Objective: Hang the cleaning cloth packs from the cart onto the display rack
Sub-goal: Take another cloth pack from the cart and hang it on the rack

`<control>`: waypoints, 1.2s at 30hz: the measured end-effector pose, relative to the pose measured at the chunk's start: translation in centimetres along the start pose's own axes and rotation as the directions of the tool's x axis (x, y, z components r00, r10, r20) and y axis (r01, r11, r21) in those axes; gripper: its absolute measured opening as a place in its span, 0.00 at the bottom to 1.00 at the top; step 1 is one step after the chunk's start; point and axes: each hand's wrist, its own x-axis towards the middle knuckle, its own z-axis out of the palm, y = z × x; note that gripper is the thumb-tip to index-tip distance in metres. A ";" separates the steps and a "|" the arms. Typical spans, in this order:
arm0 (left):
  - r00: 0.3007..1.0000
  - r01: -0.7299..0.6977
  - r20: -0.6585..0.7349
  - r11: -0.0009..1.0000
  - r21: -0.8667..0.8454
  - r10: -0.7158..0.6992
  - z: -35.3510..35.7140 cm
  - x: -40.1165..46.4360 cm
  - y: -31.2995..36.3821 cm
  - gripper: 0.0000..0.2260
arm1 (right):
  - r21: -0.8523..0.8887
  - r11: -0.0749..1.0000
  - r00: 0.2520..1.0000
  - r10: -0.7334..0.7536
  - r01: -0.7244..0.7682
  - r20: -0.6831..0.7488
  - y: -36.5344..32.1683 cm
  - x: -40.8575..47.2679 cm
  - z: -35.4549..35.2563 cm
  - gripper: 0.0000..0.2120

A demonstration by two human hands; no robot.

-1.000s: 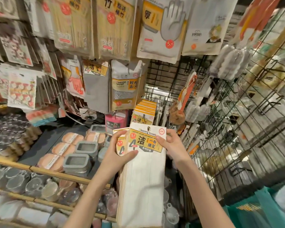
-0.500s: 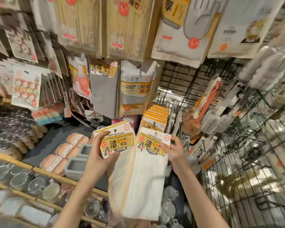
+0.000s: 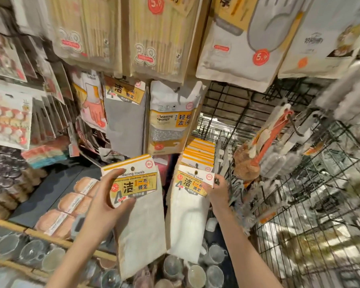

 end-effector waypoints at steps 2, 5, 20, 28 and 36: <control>1.000 0.011 0.015 1.000 -0.012 -0.011 0.2 0.1 0.1 0.29 | -0.043 0.999 0.999 0.003 -0.005 -0.045 0.6 0.6 -0.1 0.14; 0.999 0.033 0.038 0.998 -0.058 -0.031 0.5 0.1 0.1 0.30 | -0.112 0.993 0.999 -0.033 0.029 -0.040 1.0 1.2 0.0 0.15; 0.997 0.050 0.056 0.992 -0.115 -0.044 0.9 -0.1 0.0 0.30 | -0.166 0.984 0.968 -0.097 0.059 -0.233 1.7 3.1 1.7 0.19; 0.995 0.095 0.055 0.967 -0.235 -0.084 2.1 -0.3 -0.1 0.40 | -0.133 0.975 0.980 -0.186 0.176 -0.065 -0.2 0.5 -0.2 0.12; 0.995 0.037 0.103 0.963 -0.266 -0.010 3.7 -0.7 0.8 0.38 | 0.053 0.972 0.918 -0.233 0.229 0.322 -5.9 -4.8 1.5 0.06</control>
